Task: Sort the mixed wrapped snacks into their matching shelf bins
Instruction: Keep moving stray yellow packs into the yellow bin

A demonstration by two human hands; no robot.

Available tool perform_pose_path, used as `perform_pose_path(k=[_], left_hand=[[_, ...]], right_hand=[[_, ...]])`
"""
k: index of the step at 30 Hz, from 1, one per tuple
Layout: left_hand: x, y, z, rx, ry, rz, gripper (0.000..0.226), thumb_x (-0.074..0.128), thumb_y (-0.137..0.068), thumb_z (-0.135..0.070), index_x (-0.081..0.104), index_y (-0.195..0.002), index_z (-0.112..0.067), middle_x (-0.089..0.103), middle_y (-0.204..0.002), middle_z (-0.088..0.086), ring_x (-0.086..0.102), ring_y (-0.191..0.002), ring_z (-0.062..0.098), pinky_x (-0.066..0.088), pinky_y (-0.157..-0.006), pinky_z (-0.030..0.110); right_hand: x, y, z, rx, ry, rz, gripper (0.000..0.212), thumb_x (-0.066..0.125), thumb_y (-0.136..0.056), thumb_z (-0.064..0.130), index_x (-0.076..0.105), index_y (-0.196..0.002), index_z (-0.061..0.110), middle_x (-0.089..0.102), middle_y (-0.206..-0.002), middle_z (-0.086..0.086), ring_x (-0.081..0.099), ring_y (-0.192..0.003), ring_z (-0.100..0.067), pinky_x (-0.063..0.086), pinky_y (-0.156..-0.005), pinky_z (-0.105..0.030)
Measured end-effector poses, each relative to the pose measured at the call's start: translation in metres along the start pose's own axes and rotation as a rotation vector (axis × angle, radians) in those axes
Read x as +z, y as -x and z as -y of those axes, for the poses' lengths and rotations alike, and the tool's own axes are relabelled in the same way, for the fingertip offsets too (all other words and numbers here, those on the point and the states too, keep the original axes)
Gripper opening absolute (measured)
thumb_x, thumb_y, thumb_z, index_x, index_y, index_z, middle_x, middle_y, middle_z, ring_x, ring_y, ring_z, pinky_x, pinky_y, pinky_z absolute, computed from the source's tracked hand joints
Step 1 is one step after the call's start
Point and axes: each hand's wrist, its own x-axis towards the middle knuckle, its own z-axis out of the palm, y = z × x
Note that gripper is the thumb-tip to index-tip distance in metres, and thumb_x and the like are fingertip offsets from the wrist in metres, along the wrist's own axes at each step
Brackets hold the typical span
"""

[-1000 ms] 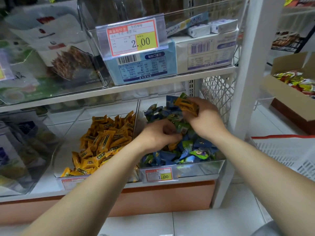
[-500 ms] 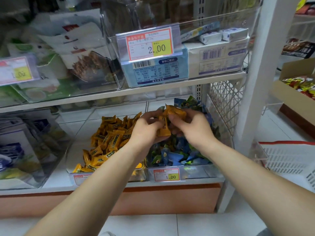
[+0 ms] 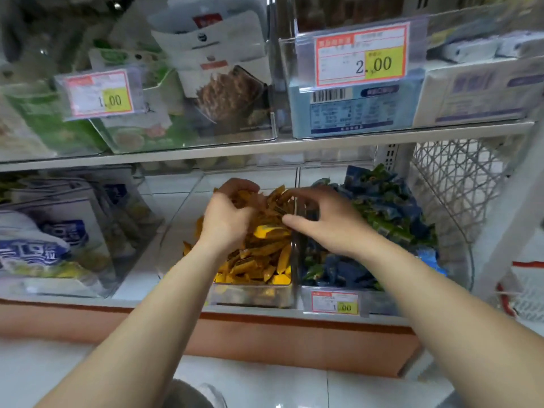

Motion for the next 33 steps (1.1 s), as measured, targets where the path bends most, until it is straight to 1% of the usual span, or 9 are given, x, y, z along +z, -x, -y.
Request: perform_pose_path(k=[5,9,12,15,20,22,26,28,33], left_hand=[[-0.010,-0.021,0.030,0.075,-0.271,0.065,0.032,0.072,-0.089,-0.016,0.063,-0.113,-0.035,0.068,-0.111,-0.001,0.064,-0.103,0.021,0.055,-0.089,0.039],[-0.002,-0.019,0.034,0.094,-0.585,0.206,0.050,0.066,-0.091,-0.046,0.053,-0.138,-0.036,0.046,-0.150,0.002,0.043,-0.137,0.024,0.040,-0.109,0.038],[0.009,-0.005,0.021,0.238,-0.498,0.171,0.033,0.061,-0.092,-0.048,0.062,-0.122,-0.036,0.063,-0.127,-0.009,0.058,-0.115,0.010,0.043,-0.084,0.021],[0.025,0.015,0.012,0.227,-0.402,0.385,0.019,0.064,-0.090,-0.049,0.057,-0.107,-0.047,0.060,-0.089,-0.030,0.056,-0.086,-0.017,0.039,-0.069,0.005],[0.030,0.022,0.016,0.194,-0.384,0.451,0.046,0.068,-0.085,-0.054,0.053,-0.125,-0.038,0.060,-0.094,-0.026,0.056,-0.086,-0.009,0.039,-0.072,0.004],[0.028,0.020,0.016,0.183,-0.381,0.453,0.050,0.067,-0.086,-0.054,0.055,-0.129,-0.032,0.064,-0.104,-0.021,0.060,-0.096,-0.003,0.041,-0.075,0.006],[0.030,0.020,0.006,0.331,-0.428,0.268,0.052,0.062,-0.090,-0.053,0.056,-0.135,-0.029,0.064,-0.129,-0.008,0.058,-0.117,0.011,0.045,-0.091,0.024],[0.033,0.021,-0.004,0.390,-0.383,0.216,0.055,0.061,-0.091,-0.052,0.052,-0.140,-0.029,0.061,-0.134,-0.007,0.054,-0.124,0.012,0.045,-0.099,0.029],[0.038,0.028,-0.021,0.452,-0.142,0.217,0.032,0.059,-0.096,-0.033,0.065,-0.127,-0.027,0.070,-0.111,-0.015,0.062,-0.103,-0.004,0.050,-0.087,0.015]], right_hand=[[-0.019,0.001,-0.044,0.130,0.071,-0.076,0.034,0.062,-0.092,0.042,0.062,-0.125,0.031,0.061,-0.096,0.021,0.060,-0.090,0.000,0.041,-0.070,-0.011],[-0.019,0.002,-0.050,0.096,0.258,-0.009,0.024,0.058,-0.096,0.035,0.065,-0.119,0.034,0.066,-0.109,0.013,0.061,-0.097,-0.008,0.041,-0.070,-0.015],[-0.017,0.004,-0.048,0.121,0.389,0.258,0.035,0.060,-0.092,0.046,0.062,-0.125,0.036,0.064,-0.121,0.014,0.060,-0.106,-0.010,0.043,-0.076,-0.020],[-0.009,0.006,-0.044,0.202,0.390,0.480,0.039,0.063,-0.085,0.054,0.064,-0.120,0.036,0.065,-0.111,0.015,0.061,-0.096,-0.007,0.051,-0.080,-0.027],[-0.010,0.001,-0.038,0.194,0.438,0.425,0.002,0.071,-0.084,0.030,0.071,-0.085,0.031,0.067,-0.083,0.016,0.061,-0.077,-0.004,0.050,-0.064,-0.023],[-0.021,0.003,-0.040,0.174,0.428,0.320,0.007,0.067,-0.089,0.028,0.069,-0.085,0.034,0.066,-0.086,0.019,0.061,-0.082,-0.004,0.051,-0.070,-0.025],[-0.048,0.009,-0.033,0.120,0.106,0.007,0.015,0.059,-0.097,0.024,0.058,-0.086,0.034,0.061,-0.087,0.016,0.057,-0.078,0.005,0.042,-0.066,-0.015],[-0.052,0.012,-0.021,0.072,-0.103,-0.099,0.016,0.058,-0.097,0.017,0.058,-0.086,0.028,0.064,-0.083,0.009,0.062,-0.073,-0.004,0.046,-0.065,-0.022],[-0.044,0.018,0.003,0.082,-0.620,-0.191,0.013,0.059,-0.097,0.008,0.062,-0.088,0.016,0.070,-0.079,-0.003,0.071,-0.072,-0.019,0.059,-0.065,-0.029]])
